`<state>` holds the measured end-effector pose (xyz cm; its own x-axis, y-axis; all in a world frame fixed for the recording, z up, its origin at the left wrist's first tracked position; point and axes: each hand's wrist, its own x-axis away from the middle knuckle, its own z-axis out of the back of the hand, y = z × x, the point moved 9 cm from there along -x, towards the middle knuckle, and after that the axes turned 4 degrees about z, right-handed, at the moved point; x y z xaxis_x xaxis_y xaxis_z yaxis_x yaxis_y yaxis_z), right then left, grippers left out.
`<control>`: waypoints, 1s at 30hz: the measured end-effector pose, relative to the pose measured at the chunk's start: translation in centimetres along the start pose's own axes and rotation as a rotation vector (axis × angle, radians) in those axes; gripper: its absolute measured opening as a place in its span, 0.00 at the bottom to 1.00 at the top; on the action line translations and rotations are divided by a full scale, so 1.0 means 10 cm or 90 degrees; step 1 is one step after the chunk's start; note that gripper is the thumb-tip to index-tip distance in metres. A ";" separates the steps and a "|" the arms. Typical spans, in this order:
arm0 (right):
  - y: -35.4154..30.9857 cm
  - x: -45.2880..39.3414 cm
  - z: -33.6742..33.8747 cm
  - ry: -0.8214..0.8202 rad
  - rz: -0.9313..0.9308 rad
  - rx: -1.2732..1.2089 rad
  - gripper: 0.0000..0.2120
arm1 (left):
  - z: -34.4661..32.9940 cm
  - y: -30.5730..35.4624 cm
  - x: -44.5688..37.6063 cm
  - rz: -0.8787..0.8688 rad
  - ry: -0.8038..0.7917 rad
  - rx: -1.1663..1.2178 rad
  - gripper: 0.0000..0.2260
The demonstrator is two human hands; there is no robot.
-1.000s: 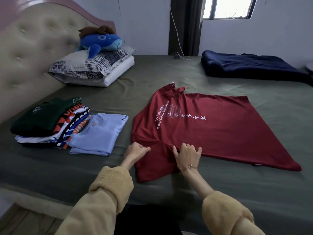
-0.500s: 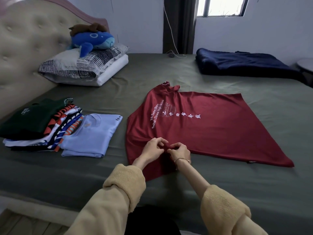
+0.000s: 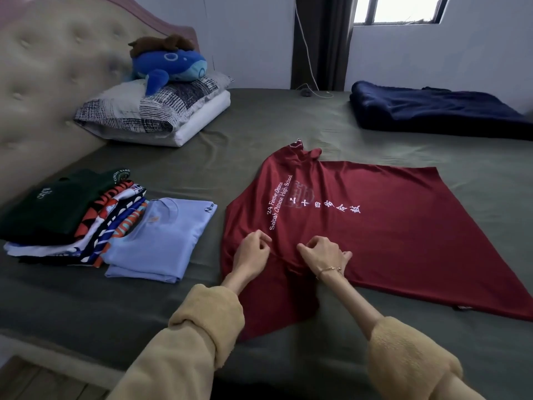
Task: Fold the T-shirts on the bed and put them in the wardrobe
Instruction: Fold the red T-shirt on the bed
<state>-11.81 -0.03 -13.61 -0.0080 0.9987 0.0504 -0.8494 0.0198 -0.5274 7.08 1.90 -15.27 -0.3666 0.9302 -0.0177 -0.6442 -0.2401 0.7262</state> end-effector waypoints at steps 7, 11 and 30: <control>-0.67 -0.89 -0.40 -0.100 0.145 0.038 0.06 | 0.52 -0.54 -0.99 0.133 0.077 -0.106 0.11; -1.05 -1.43 -0.50 -0.083 0.234 0.089 0.06 | 0.51 -0.69 -1.50 0.187 -0.011 -0.206 0.18; -2.24 -3.08 -1.34 -0.349 0.518 0.710 0.15 | 0.34 -1.03 -1.91 0.416 -0.556 0.010 0.06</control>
<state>14.56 -30.65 -14.70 -0.6460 0.5707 0.5070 -0.4686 -0.8208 0.3268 22.97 -12.42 -20.11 -0.0284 0.5016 0.8647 -0.4872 -0.7623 0.4262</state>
